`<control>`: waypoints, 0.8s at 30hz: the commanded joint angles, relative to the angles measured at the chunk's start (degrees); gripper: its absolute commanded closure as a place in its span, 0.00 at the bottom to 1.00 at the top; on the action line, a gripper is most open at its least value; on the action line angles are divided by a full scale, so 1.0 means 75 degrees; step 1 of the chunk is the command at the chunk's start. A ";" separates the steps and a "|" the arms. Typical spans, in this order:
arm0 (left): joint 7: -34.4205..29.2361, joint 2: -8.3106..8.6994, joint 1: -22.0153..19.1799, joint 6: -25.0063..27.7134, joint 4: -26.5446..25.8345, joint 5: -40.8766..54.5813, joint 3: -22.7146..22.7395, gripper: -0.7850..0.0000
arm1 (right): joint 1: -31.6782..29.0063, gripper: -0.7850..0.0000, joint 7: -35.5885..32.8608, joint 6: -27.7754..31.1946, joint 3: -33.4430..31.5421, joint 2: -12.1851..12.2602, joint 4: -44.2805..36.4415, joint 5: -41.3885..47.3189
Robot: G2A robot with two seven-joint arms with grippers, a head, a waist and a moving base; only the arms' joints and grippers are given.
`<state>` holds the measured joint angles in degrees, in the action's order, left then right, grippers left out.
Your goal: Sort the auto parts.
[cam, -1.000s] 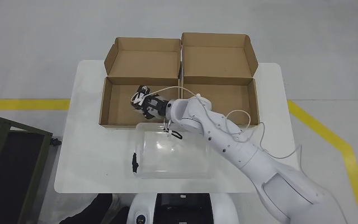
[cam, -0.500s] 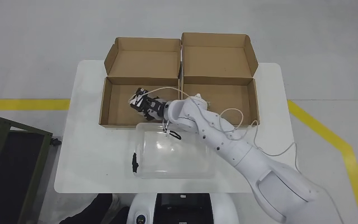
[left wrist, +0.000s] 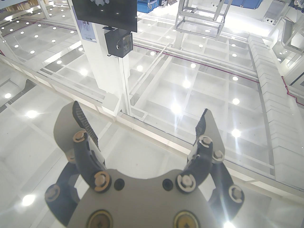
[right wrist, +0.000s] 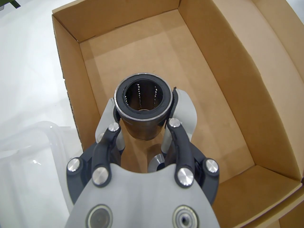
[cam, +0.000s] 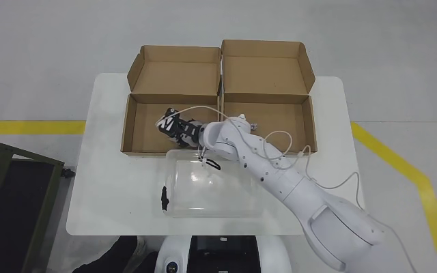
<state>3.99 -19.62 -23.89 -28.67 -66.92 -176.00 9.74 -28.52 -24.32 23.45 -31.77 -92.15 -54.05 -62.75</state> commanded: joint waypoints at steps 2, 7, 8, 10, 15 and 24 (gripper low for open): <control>0.0000 0.0000 0.0000 0.0000 0.0000 0.0000 0.0000 0.00 | 0.0011 0.53 -0.0012 0.0003 -0.0015 -0.0041 0.0060 -0.0051; 0.0000 0.0000 0.0000 0.0000 0.0000 0.0000 0.0000 0.00 | 0.0016 0.40 -0.0051 0.0036 -0.0075 -0.0092 0.0130 -0.0095; 0.0000 0.0000 0.0000 0.0000 0.0000 0.0000 0.0000 0.00 | 0.0016 0.38 -0.0055 0.0049 -0.0092 -0.0098 0.0135 -0.0105; 0.0000 0.0000 0.0000 0.0000 0.0000 0.0000 0.0000 0.00 | 0.0005 0.34 -0.0025 0.0080 -0.0137 -0.0103 0.0091 -0.0127; 0.0000 0.0000 0.0000 0.0000 0.0000 0.0000 0.0000 0.00 | -0.0073 0.22 0.0131 0.0199 -0.0334 -0.0044 -0.0377 -0.0305; 0.0000 0.0000 0.0000 0.0000 0.0000 0.0000 0.0000 0.00 | -0.0737 0.12 -0.0032 0.0501 -0.1072 0.0318 -0.2186 -0.0685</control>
<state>3.99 -19.62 -23.89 -28.67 -66.92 -176.00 9.74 -33.14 -24.28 26.85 -38.97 -90.18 -68.35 -67.55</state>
